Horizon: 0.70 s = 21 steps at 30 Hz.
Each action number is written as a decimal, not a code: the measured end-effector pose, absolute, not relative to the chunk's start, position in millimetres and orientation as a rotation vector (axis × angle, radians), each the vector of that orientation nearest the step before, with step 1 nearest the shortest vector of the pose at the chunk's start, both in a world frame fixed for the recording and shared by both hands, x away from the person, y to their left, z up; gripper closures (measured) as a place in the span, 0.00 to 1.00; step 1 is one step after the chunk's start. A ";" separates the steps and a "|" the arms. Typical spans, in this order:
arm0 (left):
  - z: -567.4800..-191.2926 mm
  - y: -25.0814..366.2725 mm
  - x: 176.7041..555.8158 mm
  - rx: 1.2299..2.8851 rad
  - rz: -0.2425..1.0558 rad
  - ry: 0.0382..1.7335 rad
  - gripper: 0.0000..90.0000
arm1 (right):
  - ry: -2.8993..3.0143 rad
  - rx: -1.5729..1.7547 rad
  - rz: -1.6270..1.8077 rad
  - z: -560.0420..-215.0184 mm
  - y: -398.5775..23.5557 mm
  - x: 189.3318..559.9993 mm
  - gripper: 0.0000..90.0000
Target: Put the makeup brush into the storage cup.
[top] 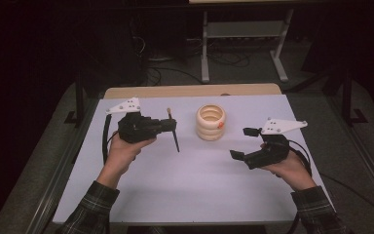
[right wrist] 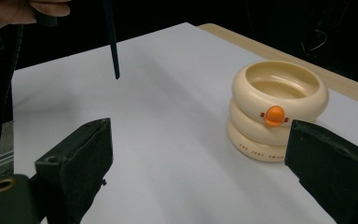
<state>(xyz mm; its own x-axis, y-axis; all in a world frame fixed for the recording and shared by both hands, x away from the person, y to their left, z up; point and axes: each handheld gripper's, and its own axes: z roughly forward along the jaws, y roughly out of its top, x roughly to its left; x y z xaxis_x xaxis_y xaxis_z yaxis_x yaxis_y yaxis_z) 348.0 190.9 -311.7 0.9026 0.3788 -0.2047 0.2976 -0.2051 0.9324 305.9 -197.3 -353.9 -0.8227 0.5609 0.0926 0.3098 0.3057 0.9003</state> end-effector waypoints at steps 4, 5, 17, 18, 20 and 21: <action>-311.1 190.5 354.9 1.806 0.083 0.513 0.93 | 2.319 0.806 1.541 -353.6 -202.4 304.6 0.08; -310.7 190.0 356.9 1.806 0.082 0.515 0.93 | 2.317 0.807 1.541 -353.6 -203.0 304.5 0.08; -308.3 177.6 371.6 1.809 0.083 0.509 0.93 | 2.293 0.813 1.569 -350.6 -209.7 304.7 0.08; -308.1 176.0 373.0 1.810 0.085 0.510 0.93 | 2.292 0.814 1.571 -350.2 -210.0 304.6 0.08; -307.7 173.3 375.9 1.812 0.085 0.508 0.93 | 2.287 0.810 1.572 -349.4 -211.2 304.7 0.08; -307.3 171.2 377.9 1.814 0.090 0.508 0.93 | 2.285 0.816 1.574 -349.1 -211.5 304.5 0.08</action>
